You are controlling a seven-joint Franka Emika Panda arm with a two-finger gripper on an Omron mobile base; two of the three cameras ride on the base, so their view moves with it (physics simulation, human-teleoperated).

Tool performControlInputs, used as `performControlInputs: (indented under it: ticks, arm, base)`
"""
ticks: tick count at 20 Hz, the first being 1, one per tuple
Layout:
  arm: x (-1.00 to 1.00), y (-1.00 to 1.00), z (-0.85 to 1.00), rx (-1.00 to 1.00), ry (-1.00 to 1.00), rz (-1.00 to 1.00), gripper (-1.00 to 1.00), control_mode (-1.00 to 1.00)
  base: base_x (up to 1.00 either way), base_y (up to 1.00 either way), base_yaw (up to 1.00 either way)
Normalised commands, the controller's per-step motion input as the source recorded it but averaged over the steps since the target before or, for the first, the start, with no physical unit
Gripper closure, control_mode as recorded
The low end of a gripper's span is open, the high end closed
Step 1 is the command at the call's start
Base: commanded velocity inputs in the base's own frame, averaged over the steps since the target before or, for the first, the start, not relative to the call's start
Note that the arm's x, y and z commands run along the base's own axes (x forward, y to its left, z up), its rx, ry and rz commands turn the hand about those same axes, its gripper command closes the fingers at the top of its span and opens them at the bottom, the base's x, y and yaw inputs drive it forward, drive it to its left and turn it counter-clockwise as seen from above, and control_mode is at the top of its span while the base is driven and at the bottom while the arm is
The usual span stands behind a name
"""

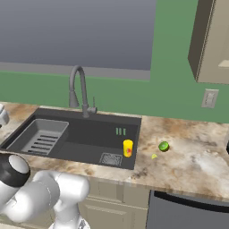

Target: Remove the kiwi and lemon wedge from the sink. Then move the bowl and cup from the counter to the sink for washing.

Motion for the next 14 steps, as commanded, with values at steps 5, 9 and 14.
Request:
performControlInputs:
  ticks: [5,9,14]
  arm:
    - [0.20,0.31,-0.12,0.05,0.03,0.03,-1.00,-1.00]
    - [0.12,0.35,-0.09,0.01,0.00,0.06,-1.00,-1.00]
    - [0.04,0.32,-0.02,0.00,0.00,0.08,-1.00,-1.00]
  base:
    - [0.00,0.00,0.00]
    - [0.00,0.00,0.00]
    - [0.00,0.00,0.00]
